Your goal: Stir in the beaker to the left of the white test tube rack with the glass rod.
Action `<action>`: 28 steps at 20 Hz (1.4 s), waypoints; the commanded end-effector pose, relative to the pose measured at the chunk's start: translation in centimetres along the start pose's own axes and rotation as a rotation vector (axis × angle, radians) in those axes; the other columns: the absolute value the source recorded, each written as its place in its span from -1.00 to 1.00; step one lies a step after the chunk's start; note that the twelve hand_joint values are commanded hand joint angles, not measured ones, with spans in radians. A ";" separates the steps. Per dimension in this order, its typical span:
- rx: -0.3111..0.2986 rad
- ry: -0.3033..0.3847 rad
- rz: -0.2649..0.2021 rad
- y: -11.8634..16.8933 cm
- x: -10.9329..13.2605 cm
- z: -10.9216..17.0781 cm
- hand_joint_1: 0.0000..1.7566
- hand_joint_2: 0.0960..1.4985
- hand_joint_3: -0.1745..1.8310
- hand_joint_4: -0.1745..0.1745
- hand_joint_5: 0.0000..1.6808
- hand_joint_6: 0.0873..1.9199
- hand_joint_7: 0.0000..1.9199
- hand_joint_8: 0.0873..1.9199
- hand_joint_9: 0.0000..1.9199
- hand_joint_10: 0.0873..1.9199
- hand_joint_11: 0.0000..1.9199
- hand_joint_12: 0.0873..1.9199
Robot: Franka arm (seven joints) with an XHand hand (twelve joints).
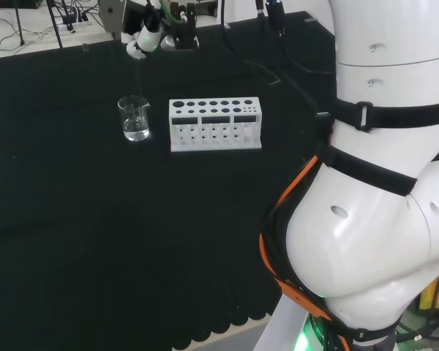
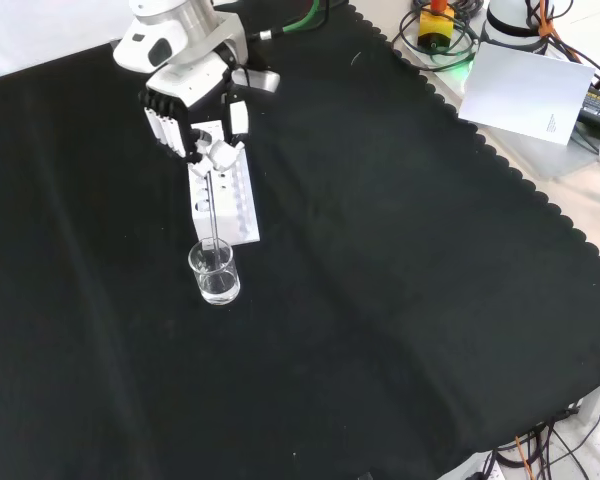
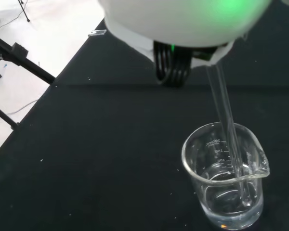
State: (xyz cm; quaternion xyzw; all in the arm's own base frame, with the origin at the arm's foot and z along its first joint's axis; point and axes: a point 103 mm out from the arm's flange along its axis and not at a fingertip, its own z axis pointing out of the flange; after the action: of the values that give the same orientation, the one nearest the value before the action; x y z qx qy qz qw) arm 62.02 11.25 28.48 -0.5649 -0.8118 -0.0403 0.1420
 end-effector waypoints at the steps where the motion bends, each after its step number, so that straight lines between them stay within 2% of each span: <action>1: 0.015 -0.012 -0.026 0.5 2.1 0.9 0.52 -0.36 -0.01 -1.00 0.57 -0.66 0.48 -0.28 0.81 -0.44 0.46 0.07; 8: 0.007 -0.019 -0.043 1.7 2.5 1.5 0.52 -0.36 -0.01 -1.00 0.57 -0.66 0.47 -0.28 0.81 -0.44 0.45 0.06; 13: 0.011 -0.013 -0.031 2.9 0.8 1.2 0.52 -0.36 -0.01 -1.00 0.57 -0.66 0.47 -0.28 0.80 -0.44 0.45 0.06; 22: 0.000 -0.032 0.003 1.3 -1.1 0.5 0.52 -0.36 -0.01 -1.00 0.57 -0.66 0.47 -0.28 0.81 -0.44 0.46 0.06; 28: -0.003 -0.032 0.000 0.3 -0.4 0.2 0.52 -0.36 -0.01 -1.00 0.57 -0.66 0.47 -0.27 0.81 -0.44 0.46 0.06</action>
State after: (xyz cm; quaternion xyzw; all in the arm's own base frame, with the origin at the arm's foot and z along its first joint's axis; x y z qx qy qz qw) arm 62.97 11.07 27.74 -0.5654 -0.8137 -0.0310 0.1312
